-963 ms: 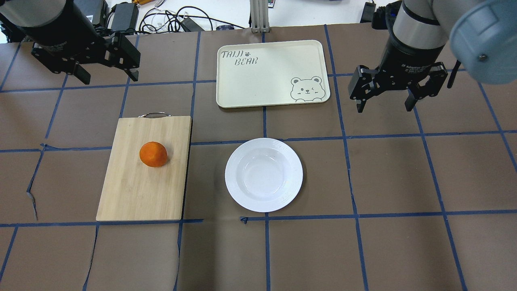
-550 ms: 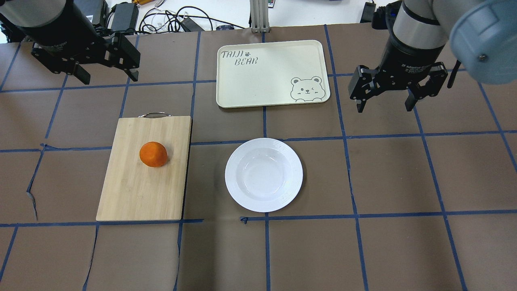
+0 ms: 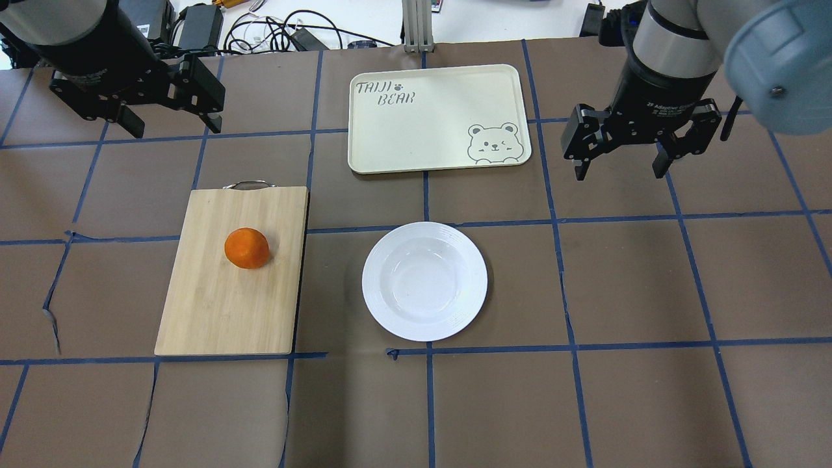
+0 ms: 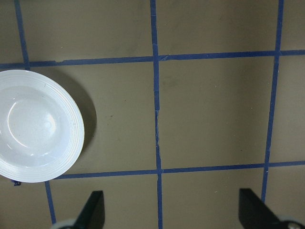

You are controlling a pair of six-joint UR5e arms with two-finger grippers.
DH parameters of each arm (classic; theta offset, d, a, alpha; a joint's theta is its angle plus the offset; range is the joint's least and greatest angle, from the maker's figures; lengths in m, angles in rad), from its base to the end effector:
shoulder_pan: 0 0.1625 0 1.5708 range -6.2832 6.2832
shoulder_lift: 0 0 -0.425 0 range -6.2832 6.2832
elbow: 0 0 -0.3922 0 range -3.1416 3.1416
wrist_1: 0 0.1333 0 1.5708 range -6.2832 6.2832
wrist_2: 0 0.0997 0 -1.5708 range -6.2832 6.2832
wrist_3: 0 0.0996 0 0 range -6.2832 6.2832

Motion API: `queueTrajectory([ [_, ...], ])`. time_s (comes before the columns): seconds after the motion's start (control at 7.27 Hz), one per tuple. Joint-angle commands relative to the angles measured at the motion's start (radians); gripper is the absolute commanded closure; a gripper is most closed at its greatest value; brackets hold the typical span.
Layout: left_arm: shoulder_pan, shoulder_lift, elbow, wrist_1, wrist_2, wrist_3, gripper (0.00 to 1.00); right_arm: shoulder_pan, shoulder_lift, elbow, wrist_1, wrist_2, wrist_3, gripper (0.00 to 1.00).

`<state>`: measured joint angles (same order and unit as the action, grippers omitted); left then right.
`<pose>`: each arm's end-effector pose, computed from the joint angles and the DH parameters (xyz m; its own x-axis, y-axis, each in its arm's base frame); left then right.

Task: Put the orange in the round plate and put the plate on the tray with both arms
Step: 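Lower the left gripper onto the orange on the cutting board and grasp it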

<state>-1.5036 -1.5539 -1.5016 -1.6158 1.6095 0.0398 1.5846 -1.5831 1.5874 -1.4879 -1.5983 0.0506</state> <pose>-0.0964 -0.4949 0.5258 -0.9988 -0.0290 -0.0403 -0.0274 0.9988 -0.0395 0.1371 -0.4758 0.4779 -0.9989 0.0342 0.0318 0.0368 0.9956 0.0856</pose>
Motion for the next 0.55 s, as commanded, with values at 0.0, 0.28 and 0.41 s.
queueTrajectory([
  [0.0, 0.026, -0.082, -0.073, 0.02, 0.003, 0.02, 0.0, 0.0, 0.002, 0.003, 0.0, -0.005, 0.0, 0.0],
  [0.28, 0.028, -0.203, -0.222, 0.237, 0.004, 0.031, 0.0, 0.0, 0.002, 0.008, 0.0, -0.008, 0.002, 0.0],
  [0.41, 0.031, -0.25, -0.288, 0.366, 0.007, 0.038, 0.0, 0.0, 0.002, 0.006, 0.0, -0.008, 0.002, 0.0],
])
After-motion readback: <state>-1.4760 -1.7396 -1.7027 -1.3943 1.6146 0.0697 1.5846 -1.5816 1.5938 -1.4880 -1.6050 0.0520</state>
